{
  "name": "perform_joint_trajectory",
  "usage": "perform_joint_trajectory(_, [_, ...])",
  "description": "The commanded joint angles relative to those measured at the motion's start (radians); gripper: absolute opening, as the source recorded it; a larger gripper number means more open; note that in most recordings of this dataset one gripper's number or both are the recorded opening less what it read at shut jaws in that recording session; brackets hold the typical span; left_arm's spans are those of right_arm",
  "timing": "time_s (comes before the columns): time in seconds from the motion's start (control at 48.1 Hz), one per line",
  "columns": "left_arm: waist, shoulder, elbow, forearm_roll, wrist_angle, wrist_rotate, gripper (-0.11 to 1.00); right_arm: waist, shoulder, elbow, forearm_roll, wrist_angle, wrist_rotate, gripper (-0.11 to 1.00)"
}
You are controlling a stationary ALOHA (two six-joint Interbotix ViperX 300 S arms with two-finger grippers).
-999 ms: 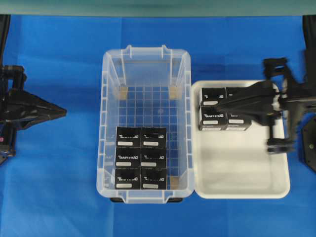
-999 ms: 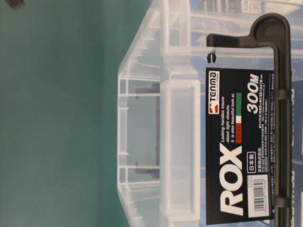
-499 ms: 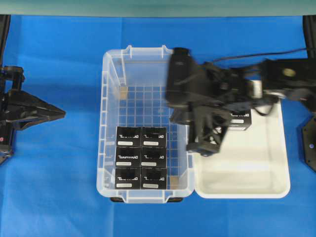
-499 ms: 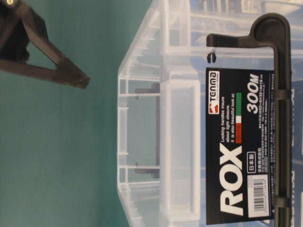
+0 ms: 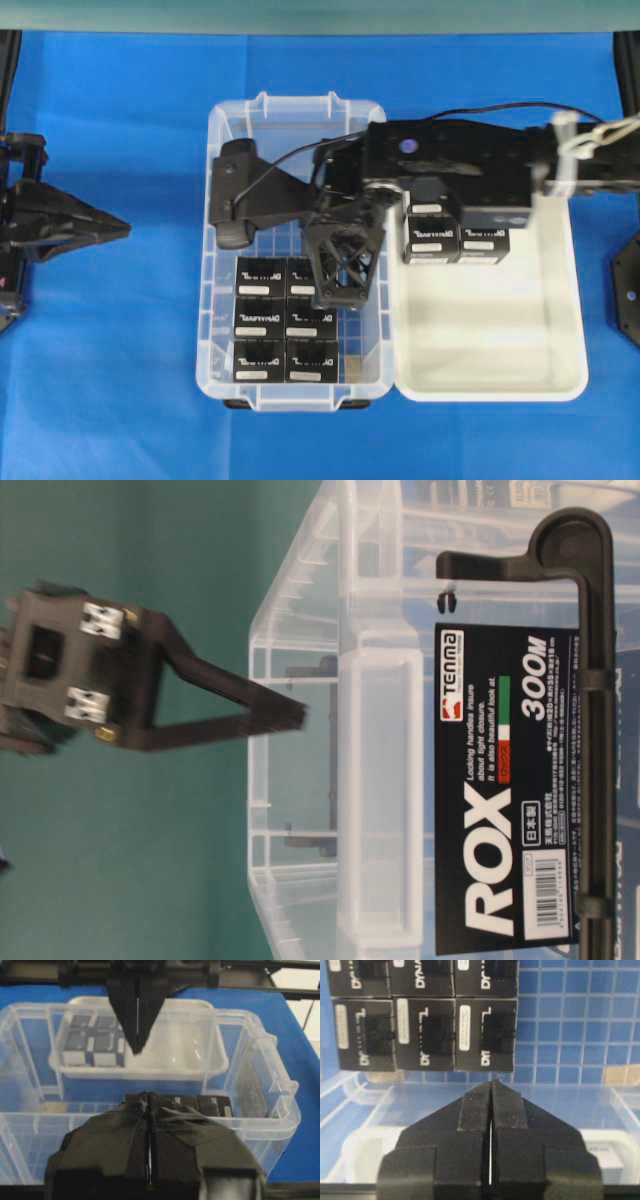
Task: Pick the box from inside the plastic case
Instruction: 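Move the right gripper over the clear case toward the black boxes, then lower the right gripper and close it on the top-right black box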
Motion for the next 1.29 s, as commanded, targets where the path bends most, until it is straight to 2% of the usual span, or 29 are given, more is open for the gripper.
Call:
perform_joint_trajectory(0.0, [0.002,-0.003,-0.031,0.002,0.005,0.002,-0.05,0.0,0.026,-0.008,0.012,-0.005,-0.008,0.02])
perform_joint_trajectory(0.104, [0.002,-0.012,-0.031,0.003,0.017,0.002,-0.05,-0.011,0.041,-0.003,0.037,-0.02,-0.023,0.07])
perform_joint_trajectory(0.229, [0.003,-0.023,-0.034,0.003,0.025,0.002,-0.05,-0.025,0.057,0.009,0.066,-0.052,-0.037,0.23])
perform_joint_trajectory(0.27, [0.003,-0.026,-0.035,0.003,0.025,0.002,-0.05,-0.029,0.061,0.015,0.074,-0.061,-0.041,0.33])
perform_joint_trajectory(0.437, [0.005,-0.031,-0.035,0.003,0.025,0.002,-0.05,-0.029,0.08,0.057,0.08,-0.106,-0.063,0.8])
perform_joint_trajectory(0.541, [0.005,-0.031,-0.035,0.003,0.026,-0.002,-0.05,-0.029,0.092,0.078,0.08,-0.141,-0.077,0.98])
perform_joint_trajectory(1.269, [0.005,-0.028,-0.035,0.003,0.026,-0.003,-0.05,-0.028,0.16,0.094,0.075,-0.204,-0.098,0.99])
